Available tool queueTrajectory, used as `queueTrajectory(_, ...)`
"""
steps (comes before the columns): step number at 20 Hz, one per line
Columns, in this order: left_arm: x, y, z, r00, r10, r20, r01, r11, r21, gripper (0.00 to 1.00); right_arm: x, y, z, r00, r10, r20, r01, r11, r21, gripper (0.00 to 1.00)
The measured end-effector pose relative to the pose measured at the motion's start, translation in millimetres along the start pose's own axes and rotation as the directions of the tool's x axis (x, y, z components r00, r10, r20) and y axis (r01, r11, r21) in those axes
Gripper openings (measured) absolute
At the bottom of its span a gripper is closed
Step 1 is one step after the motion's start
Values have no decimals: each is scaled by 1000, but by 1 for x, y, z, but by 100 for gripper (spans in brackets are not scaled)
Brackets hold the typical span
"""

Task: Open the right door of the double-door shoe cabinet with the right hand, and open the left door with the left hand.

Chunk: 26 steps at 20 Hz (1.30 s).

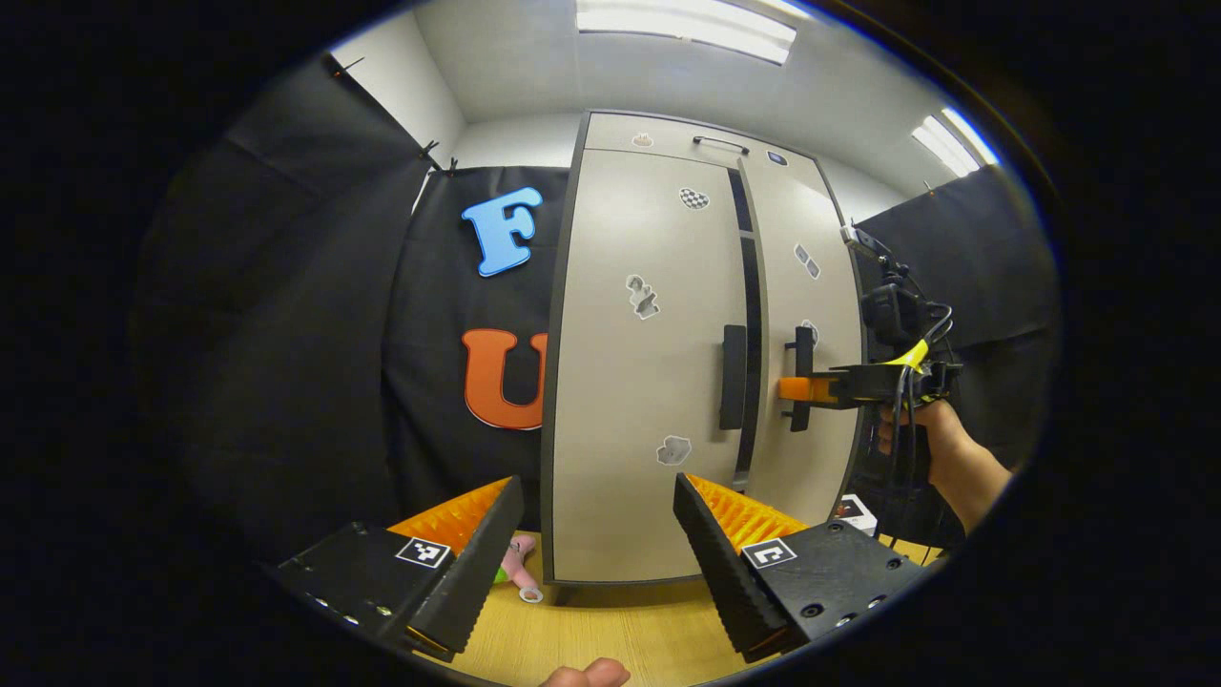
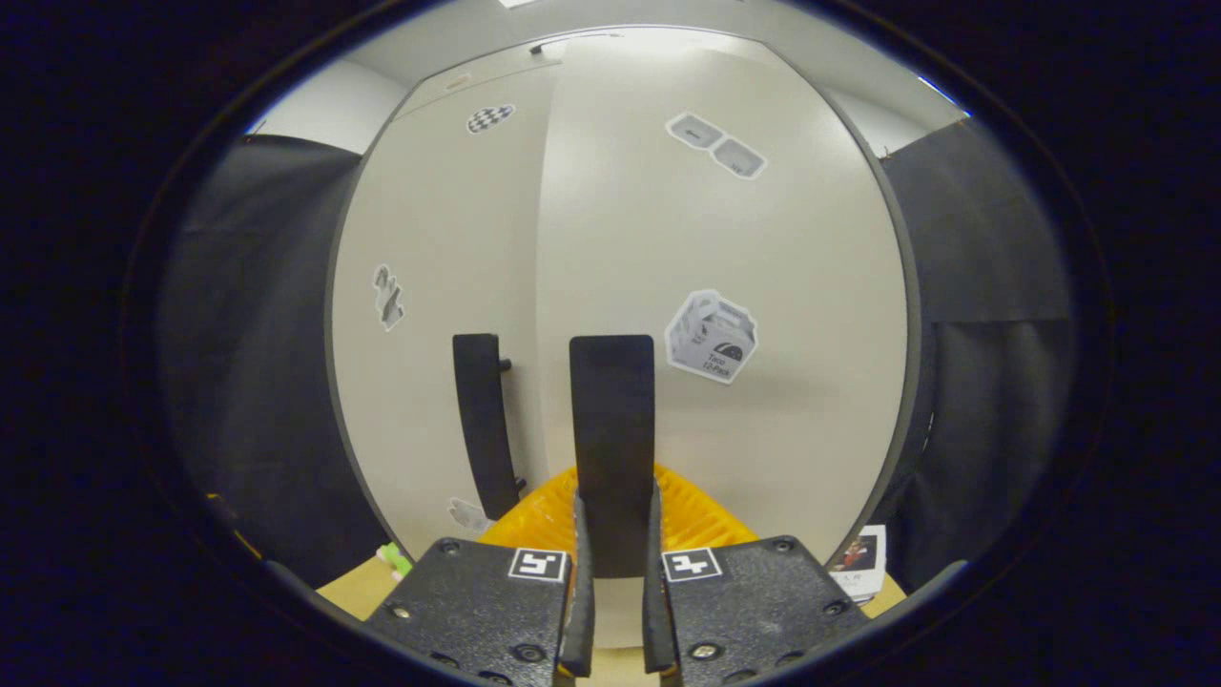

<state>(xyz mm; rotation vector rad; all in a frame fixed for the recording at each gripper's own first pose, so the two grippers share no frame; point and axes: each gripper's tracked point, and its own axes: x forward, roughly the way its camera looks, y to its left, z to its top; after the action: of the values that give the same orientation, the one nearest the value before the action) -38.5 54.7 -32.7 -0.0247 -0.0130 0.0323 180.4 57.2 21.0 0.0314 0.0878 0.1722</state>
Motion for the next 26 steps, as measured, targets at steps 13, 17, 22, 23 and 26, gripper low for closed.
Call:
queueTrajectory(13, 7, -17, 0, 999, -40, 8, 39, 999, 27, 95, -97, -45, -7, 999, 36, -32, -37, 999, -37, 23)
queueTrajectory(17, 17, -22, -8, 999, -43, 0, 43, 999, -5, 95, -120, -67, -7, 999, 22, -35, -24, 999, -43, 23)
queueTrajectory(22, 30, -45, -4, 997, -80, 3, 80, 997, -7, 95, -140, -91, -7, 999, -16, -30, 15, 999, -34, 22)
queueTrajectory(23, 31, -49, -5, 996, -87, 1, 87, 996, 4, 95, -142, -95, -7, 999, -25, -26, 24, 999, -27, 22)
queueTrajectory(26, 31, -62, -5, 993, -118, 9, 118, 993, 19, 95, -148, -103, -7, 999, -45, -21, 44, 998, -38, 22)
